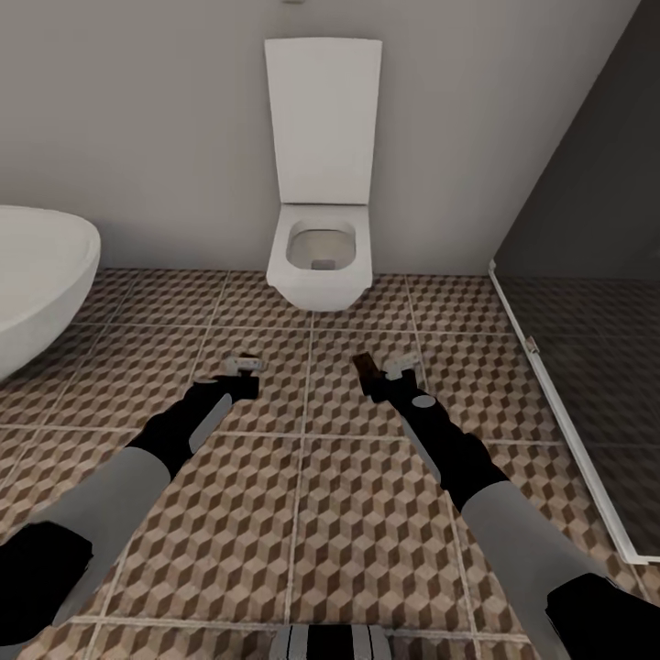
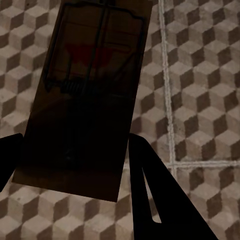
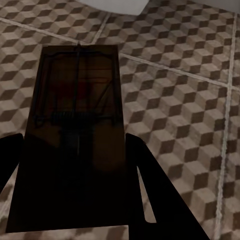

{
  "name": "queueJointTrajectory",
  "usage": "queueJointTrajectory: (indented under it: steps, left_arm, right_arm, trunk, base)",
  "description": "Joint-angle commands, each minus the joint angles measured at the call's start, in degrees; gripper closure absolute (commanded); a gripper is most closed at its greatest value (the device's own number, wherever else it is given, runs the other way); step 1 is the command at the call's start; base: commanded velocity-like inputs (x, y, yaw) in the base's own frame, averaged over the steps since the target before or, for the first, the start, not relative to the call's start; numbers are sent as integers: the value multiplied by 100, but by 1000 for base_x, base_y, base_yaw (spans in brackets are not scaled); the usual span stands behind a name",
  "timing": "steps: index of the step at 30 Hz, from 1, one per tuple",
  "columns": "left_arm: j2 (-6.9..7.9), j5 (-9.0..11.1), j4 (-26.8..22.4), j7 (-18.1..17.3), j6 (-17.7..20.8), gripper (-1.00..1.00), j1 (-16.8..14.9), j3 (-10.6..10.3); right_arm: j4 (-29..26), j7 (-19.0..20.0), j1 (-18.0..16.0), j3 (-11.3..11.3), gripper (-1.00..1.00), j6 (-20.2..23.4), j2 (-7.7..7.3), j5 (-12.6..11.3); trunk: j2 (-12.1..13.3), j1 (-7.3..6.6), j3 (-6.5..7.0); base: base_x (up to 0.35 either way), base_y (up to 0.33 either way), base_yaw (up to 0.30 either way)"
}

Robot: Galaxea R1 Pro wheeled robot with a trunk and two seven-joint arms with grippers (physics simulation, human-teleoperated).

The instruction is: Take the four mousetraps from the cabinet in the bathroom and place them on the bathroom floor. Make sure all four end up on the same floor surface, and ensure that at least two of them are either under or directly next to the same bathroom sink.

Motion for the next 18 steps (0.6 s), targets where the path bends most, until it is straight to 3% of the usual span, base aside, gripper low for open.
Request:
queueJointTrajectory:
  steps: [1, 18]
  left_arm:
    - [10, 38, -33, 59, 26, 100, -5, -42]
    - [-5, 38, -201, 59, 37, 100, -5, -54]
  right_arm:
    - [-8, -43, -3, 14, 100, 29, -3, -42]
    - [0, -43, -3, 13, 100, 29, -33, -35]
  trunk:
    - [-43, 21, -31]
    - [-725, 395, -489]
  base:
    - [0, 0, 0]
    - [0, 0, 0]
